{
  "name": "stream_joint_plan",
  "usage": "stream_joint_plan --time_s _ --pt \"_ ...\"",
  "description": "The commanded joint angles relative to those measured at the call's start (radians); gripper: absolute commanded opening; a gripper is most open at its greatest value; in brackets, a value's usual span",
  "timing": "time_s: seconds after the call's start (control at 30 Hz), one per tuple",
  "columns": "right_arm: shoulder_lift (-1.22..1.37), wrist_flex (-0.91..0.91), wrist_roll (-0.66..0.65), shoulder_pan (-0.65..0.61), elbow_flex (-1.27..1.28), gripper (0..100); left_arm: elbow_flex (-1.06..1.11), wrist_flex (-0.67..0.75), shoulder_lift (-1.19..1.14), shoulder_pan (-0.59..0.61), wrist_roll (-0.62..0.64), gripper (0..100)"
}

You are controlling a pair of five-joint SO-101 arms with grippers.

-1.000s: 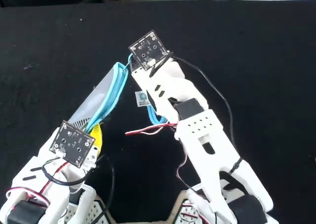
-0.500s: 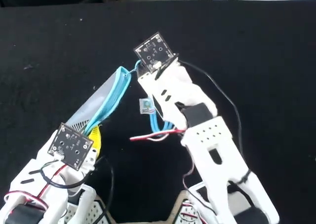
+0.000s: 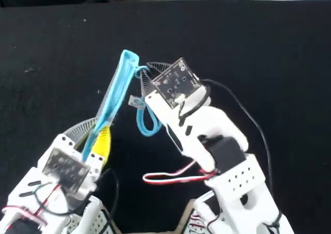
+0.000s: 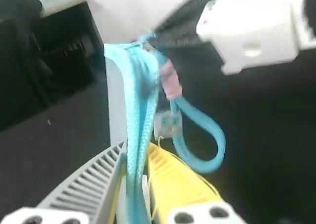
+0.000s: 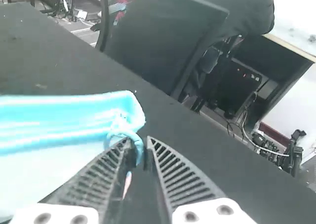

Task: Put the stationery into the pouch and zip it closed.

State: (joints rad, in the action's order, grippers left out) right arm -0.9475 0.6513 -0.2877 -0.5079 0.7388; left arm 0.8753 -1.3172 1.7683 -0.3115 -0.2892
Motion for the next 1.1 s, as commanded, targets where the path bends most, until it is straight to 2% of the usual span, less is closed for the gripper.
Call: stream_joint_plan --time_s 0.0,0.2,0.37,0.5,0.7,0.87,1.0,1.07 --pt "-0.030 0.032 0.009 -0.040 -0.047 1.1 0.015 0.028 0.023 -0.018 -0.012 3" --pt "-0.031 0.031 0.008 -0.087 -0.016 1.1 -0.016 -0.025 0.055 -0.018 -0.008 4" --pt "-0.036 0.034 0.008 -0.115 -0.004 1.1 -0.027 -0.025 0.057 -0.016 0.006 12" --pt "-0.036 0.037 0.008 -0.123 -0.005 1.1 -0.025 0.069 0.052 -0.016 0.084 12" --pt "-0.036 0.037 0.008 -0.123 -0.005 1.1 -0.016 0.163 0.048 -0.016 0.098 12" --pt "-0.036 0.037 0.008 -0.123 -0.005 1.1 -0.013 0.158 0.048 -0.016 0.095 11" --pt "-0.036 0.031 0.003 -0.120 -0.005 1.1 0.012 0.132 0.052 -0.016 0.089 2" --pt "-0.036 0.029 0.000 -0.117 -0.005 1.1 0.007 0.083 0.055 -0.016 0.064 3"
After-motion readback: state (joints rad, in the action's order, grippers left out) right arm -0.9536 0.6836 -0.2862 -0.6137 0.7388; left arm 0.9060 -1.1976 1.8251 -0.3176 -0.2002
